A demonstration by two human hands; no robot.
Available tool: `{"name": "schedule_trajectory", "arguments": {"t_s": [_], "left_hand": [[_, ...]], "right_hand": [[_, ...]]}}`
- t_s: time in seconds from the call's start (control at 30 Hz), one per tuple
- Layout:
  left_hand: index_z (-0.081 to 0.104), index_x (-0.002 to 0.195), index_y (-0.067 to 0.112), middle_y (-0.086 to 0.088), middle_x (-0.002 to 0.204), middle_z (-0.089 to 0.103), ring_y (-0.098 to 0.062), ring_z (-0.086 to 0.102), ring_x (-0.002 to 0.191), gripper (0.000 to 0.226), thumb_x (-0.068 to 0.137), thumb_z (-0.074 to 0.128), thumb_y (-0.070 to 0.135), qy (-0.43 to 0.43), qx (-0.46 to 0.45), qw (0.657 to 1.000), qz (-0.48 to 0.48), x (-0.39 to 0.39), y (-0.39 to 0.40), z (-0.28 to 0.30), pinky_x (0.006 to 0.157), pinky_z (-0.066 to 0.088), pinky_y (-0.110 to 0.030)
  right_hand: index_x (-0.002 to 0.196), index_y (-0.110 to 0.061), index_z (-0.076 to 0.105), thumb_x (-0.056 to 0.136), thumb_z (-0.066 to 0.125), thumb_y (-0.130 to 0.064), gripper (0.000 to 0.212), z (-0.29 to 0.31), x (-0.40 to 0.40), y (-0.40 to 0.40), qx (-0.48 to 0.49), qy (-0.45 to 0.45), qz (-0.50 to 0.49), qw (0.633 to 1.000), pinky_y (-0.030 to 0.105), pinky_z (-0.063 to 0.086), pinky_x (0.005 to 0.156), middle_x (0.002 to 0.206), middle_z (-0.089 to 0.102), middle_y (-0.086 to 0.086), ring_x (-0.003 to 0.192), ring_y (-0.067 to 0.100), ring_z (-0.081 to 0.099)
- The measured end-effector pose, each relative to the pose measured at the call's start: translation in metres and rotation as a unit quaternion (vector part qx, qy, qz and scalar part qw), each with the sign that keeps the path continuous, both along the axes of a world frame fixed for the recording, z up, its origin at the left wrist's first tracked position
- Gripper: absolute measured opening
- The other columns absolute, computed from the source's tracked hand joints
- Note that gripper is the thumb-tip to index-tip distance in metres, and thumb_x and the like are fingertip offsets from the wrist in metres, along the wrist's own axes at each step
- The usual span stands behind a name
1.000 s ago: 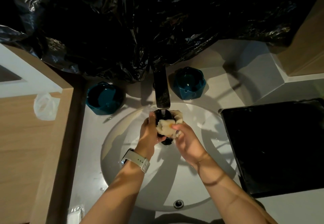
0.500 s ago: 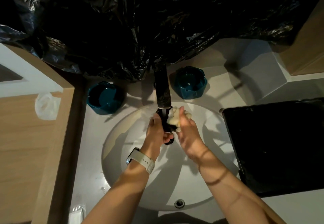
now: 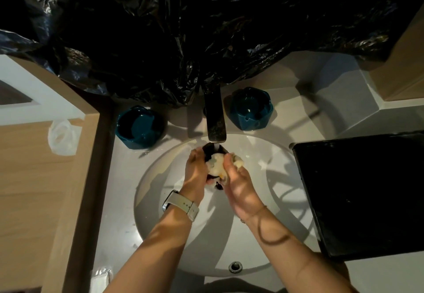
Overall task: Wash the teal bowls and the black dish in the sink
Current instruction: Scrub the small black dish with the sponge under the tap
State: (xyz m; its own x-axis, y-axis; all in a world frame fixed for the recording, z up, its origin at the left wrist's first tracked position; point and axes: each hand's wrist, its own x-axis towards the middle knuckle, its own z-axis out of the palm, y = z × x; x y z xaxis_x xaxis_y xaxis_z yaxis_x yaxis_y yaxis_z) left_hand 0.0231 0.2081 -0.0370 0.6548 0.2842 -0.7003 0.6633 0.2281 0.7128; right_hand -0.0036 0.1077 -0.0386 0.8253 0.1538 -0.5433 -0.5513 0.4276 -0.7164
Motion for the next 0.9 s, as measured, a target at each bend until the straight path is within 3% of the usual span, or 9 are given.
{"name": "schedule_trajectory", "arguments": {"t_s": [0.13, 0.23, 0.37, 0.47, 0.53, 0.63, 0.73, 0.83, 0.9], "left_hand": [[0.05, 0.12, 0.01, -0.016, 0.117, 0.066, -0.027, 0.071, 0.094, 0.035, 0.106, 0.035, 0.039, 0.002, -0.023, 0.999, -0.032, -0.016, -0.004, -0.008, 0.067, 0.06, -0.036], [0.045, 0.113, 0.003, -0.013, 0.108, 0.061, -0.01, 0.071, 0.066, 0.037, 0.105, 0.039, 0.038, -0.043, 0.013, 0.995, -0.09, -0.023, 0.001, 0.0, 0.048, 0.054, -0.02], [0.05, 0.115, 0.012, -0.007, 0.096, 0.061, -0.009, 0.06, 0.063, 0.035, 0.105, 0.035, 0.042, -0.126, 0.123, 0.969, -0.173, -0.017, 0.006, 0.002, 0.042, 0.045, -0.017], [0.063, 0.099, 0.019, -0.005, 0.079, 0.067, -0.011, 0.057, 0.053, 0.044, 0.103, 0.033, 0.051, -0.068, 0.093, 0.984, -0.138, -0.008, 0.006, -0.004, 0.042, 0.042, -0.022], [0.066, 0.099, 0.018, -0.011, 0.084, 0.071, -0.018, 0.063, 0.059, 0.047, 0.103, 0.033, 0.05, -0.025, 0.031, 0.997, -0.067, -0.008, 0.004, -0.006, 0.044, 0.046, -0.024], [0.062, 0.118, 0.009, -0.021, 0.104, 0.071, -0.019, 0.068, 0.066, 0.048, 0.104, 0.036, 0.046, -0.044, 0.006, 0.996, -0.083, -0.018, 0.001, -0.007, 0.047, 0.052, -0.025], [0.054, 0.111, 0.007, -0.013, 0.106, 0.066, -0.017, 0.069, 0.082, 0.042, 0.101, 0.045, 0.047, -0.098, 0.076, 0.982, -0.139, -0.02, 0.004, -0.003, 0.061, 0.06, -0.032], [0.055, 0.104, 0.012, -0.009, 0.091, 0.064, -0.014, 0.061, 0.064, 0.041, 0.102, 0.037, 0.049, -0.124, 0.153, 0.959, -0.202, -0.008, 0.008, 0.001, 0.056, 0.052, -0.026], [0.059, 0.103, 0.012, -0.012, 0.088, 0.065, -0.016, 0.058, 0.059, 0.046, 0.103, 0.033, 0.049, -0.08, 0.138, 0.97, -0.183, -0.001, 0.008, -0.001, 0.053, 0.047, -0.027]], "right_hand": [[0.112, -0.008, 0.066, 0.095, 0.046, -0.046, 0.046, -0.007, 0.01, -0.008, -0.024, 0.055, -0.002, 0.998, 0.028, 0.055, 0.076, 0.102, 0.074, 0.012, 0.097, 0.025, 0.07], [0.116, -0.015, 0.065, 0.092, 0.055, -0.047, 0.041, -0.009, 0.03, -0.012, -0.044, 0.118, -0.025, 0.992, 0.041, 0.054, 0.088, 0.102, 0.073, 0.011, 0.096, 0.028, 0.07], [0.103, -0.02, 0.07, 0.093, 0.054, -0.044, 0.03, -0.008, 0.029, -0.01, -0.061, 0.098, 0.002, 0.993, 0.05, 0.049, 0.097, 0.09, 0.075, 0.007, 0.094, 0.03, 0.069], [0.115, -0.015, 0.066, 0.09, 0.047, -0.057, 0.053, -0.009, 0.009, -0.01, -0.049, 0.053, 0.026, 0.997, 0.046, 0.048, 0.1, 0.106, 0.073, 0.013, 0.103, 0.029, 0.068], [0.119, -0.01, 0.064, 0.091, 0.045, -0.053, 0.055, -0.012, -0.003, -0.01, -0.05, 0.014, 0.046, 0.998, 0.04, 0.05, 0.096, 0.111, 0.071, 0.015, 0.106, 0.028, 0.067], [0.108, -0.013, 0.069, 0.093, 0.046, -0.052, 0.048, -0.003, 0.009, -0.014, -0.07, 0.041, 0.039, 0.996, 0.033, 0.052, 0.085, 0.1, 0.074, 0.01, 0.096, 0.024, 0.07], [0.1, -0.02, 0.07, 0.092, 0.055, -0.046, 0.031, -0.001, 0.032, -0.019, -0.048, 0.101, 0.012, 0.994, 0.037, 0.047, 0.091, 0.09, 0.075, 0.002, 0.091, 0.02, 0.069], [0.112, -0.016, 0.069, 0.093, 0.055, -0.045, 0.037, 0.0, 0.042, -0.02, -0.036, 0.103, 0.045, 0.993, 0.044, 0.05, 0.091, 0.099, 0.074, 0.009, 0.091, 0.026, 0.071], [0.108, -0.014, 0.068, 0.096, 0.05, -0.045, 0.038, 0.006, 0.035, -0.015, -0.008, 0.092, 0.038, 0.995, 0.043, 0.054, 0.085, 0.097, 0.074, 0.013, 0.088, 0.028, 0.072]]}}
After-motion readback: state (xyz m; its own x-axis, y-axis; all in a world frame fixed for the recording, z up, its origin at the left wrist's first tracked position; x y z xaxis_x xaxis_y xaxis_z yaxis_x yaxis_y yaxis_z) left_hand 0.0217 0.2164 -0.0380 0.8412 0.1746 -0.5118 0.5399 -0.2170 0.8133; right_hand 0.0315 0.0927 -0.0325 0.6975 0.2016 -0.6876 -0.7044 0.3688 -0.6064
